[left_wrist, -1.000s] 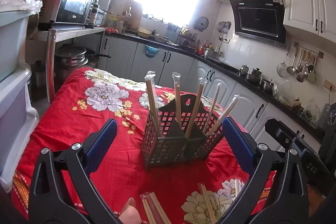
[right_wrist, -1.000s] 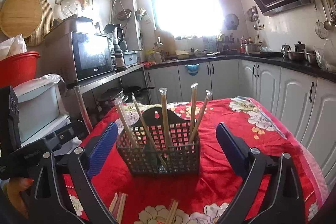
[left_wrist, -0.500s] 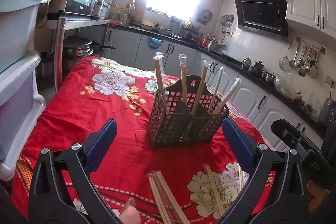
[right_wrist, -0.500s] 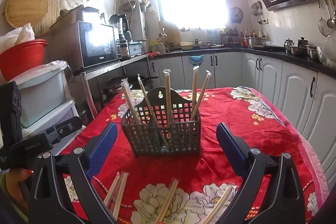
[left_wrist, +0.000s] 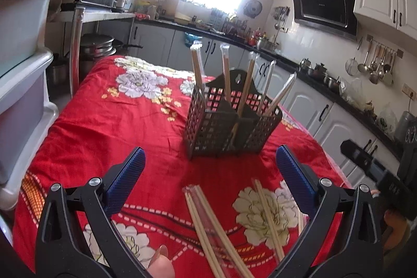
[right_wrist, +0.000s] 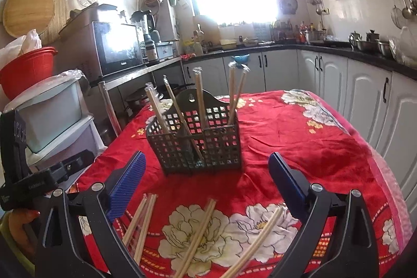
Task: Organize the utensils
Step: 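Withdraw both grippers from the caddy toward the remaining chopsticks, then close the left gripper on a chopstick while the right gripper grasps another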
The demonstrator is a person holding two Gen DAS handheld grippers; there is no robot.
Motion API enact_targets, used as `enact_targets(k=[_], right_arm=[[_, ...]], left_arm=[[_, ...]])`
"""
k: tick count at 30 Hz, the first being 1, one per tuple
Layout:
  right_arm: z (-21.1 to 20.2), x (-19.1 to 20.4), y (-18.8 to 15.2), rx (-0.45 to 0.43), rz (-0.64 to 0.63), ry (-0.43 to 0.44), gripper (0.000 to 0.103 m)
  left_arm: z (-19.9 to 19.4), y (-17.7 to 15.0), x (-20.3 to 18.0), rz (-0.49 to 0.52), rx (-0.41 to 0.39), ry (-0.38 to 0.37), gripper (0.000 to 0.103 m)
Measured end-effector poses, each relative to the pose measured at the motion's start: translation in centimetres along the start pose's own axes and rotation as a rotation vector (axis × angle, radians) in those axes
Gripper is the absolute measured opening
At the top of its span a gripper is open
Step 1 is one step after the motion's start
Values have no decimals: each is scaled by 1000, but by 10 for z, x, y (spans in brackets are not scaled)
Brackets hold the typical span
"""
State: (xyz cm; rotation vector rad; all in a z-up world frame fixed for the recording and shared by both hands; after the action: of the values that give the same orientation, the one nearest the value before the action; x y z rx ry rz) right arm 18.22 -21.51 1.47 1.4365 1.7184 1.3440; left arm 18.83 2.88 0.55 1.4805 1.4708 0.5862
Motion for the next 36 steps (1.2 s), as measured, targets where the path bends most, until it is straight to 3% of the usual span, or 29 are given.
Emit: enact_targets(k=[22, 27, 32, 36], right_arm=[[5, -35, -39, 110, 12, -24, 92], [13, -31, -46, 138, 11, -12, 92], [21, -26, -52, 163, 12, 1, 92], [28, -21, -54, 177, 14, 14, 92]], left_arm=[[29, -71, 16, 4, 266, 43, 92], [34, -86, 18, 9, 328, 50, 81], [43, -101, 16, 12, 418, 37, 60], [54, -114, 17, 36, 490, 54, 53]])
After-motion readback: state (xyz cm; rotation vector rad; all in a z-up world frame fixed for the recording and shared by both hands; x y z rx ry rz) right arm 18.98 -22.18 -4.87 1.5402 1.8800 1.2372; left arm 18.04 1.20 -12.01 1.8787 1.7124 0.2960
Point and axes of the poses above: each gripper's, at about its wrist camera, not at the fingertips, and z roughly the way its jaws point, x to its left, y to its top, the point moved 8 cm from there along z, roughly the way its jaws point, and after that the axes turned 1 degree about z, right-handed, at the moved point
